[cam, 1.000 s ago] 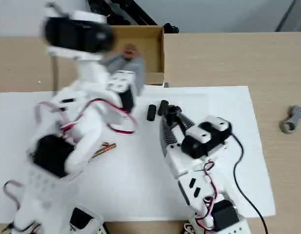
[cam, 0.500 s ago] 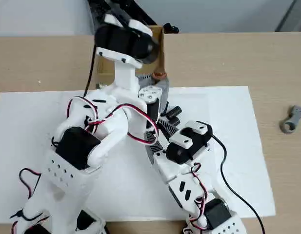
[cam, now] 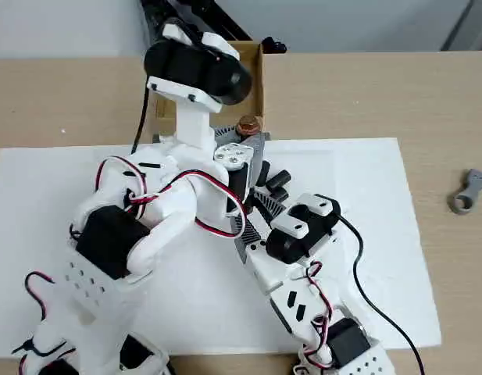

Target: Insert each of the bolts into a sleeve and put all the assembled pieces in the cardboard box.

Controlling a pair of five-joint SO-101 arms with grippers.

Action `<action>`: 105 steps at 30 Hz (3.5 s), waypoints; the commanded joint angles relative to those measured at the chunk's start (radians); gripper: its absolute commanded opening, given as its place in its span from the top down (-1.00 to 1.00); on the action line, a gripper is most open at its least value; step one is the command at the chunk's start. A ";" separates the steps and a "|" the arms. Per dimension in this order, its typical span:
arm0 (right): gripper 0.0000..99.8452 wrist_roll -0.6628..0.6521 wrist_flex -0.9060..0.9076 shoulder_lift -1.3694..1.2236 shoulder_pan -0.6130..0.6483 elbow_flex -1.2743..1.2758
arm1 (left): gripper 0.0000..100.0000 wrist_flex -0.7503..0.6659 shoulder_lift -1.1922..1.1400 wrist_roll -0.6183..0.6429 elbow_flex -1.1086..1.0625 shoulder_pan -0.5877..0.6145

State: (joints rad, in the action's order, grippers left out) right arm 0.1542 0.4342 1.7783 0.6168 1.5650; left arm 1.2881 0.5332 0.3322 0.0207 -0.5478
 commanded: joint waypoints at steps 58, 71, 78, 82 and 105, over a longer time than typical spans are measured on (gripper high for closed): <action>0.99 0.008 -0.015 0.013 0.008 -0.034 | 0.99 -0.006 0.003 0.110 0.010 0.009; 0.99 0.008 -0.015 0.016 0.008 -0.034 | 0.99 -0.086 0.012 0.107 -0.159 0.040; 0.99 0.008 -0.015 0.016 0.008 -0.034 | 0.99 -0.107 0.012 0.112 -0.168 0.094; 0.99 0.008 -0.015 0.016 0.008 -0.034 | 0.99 -0.126 0.012 0.115 -0.171 0.091; 0.99 0.009 -0.013 0.015 0.008 -0.034 | 0.99 -0.152 0.003 0.161 -0.079 0.038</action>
State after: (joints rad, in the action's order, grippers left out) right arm 0.1557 0.4342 1.7814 0.6183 1.5650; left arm 1.1684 0.5332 0.4872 -0.0990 -0.5017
